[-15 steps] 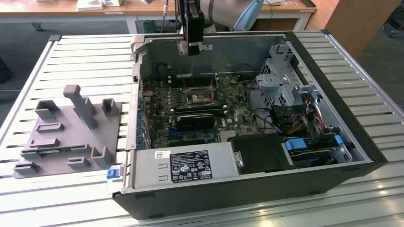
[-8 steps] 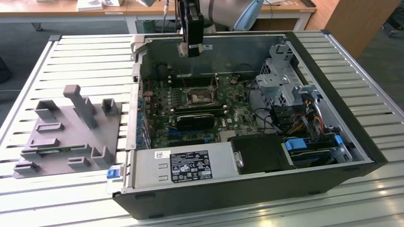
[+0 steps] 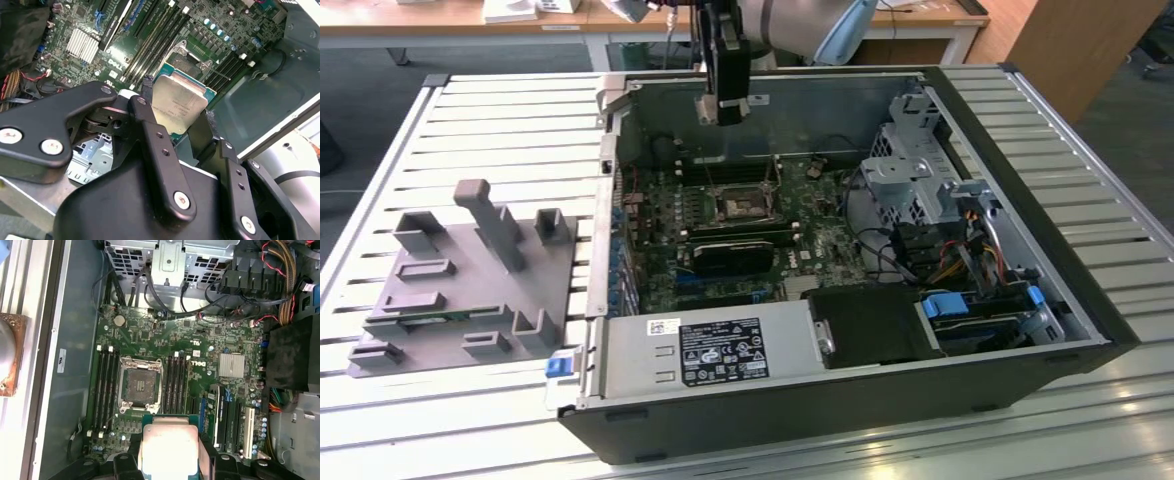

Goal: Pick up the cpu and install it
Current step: 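Place the cpu into insertion slot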

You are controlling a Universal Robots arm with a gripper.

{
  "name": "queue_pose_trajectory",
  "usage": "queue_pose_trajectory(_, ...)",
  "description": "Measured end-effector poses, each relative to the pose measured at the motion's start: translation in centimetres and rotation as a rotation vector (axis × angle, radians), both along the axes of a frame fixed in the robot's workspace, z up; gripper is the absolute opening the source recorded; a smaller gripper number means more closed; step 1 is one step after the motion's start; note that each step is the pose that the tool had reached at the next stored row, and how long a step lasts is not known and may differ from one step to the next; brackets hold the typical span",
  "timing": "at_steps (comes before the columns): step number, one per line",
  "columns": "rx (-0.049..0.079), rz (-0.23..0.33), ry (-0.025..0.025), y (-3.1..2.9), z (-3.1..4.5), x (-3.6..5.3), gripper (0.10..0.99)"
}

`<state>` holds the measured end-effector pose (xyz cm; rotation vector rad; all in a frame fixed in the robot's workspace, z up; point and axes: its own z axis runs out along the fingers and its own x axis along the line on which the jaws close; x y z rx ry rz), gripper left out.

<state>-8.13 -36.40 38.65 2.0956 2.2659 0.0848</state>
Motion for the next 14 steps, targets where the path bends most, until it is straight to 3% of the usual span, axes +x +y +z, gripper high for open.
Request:
queue_pose_trajectory(3, 0.0, 0.0, 0.0, 0.06, -0.46, 0.08, 0.533)
queue_pose_trajectory(10, 0.0, 0.0, 0.0002, 0.95, -1.75, 0.41, 0.533)
queue_pose_trajectory(14, 0.0, 0.0, 0.0005, 1.13, -2.48, 0.47, 0.533)
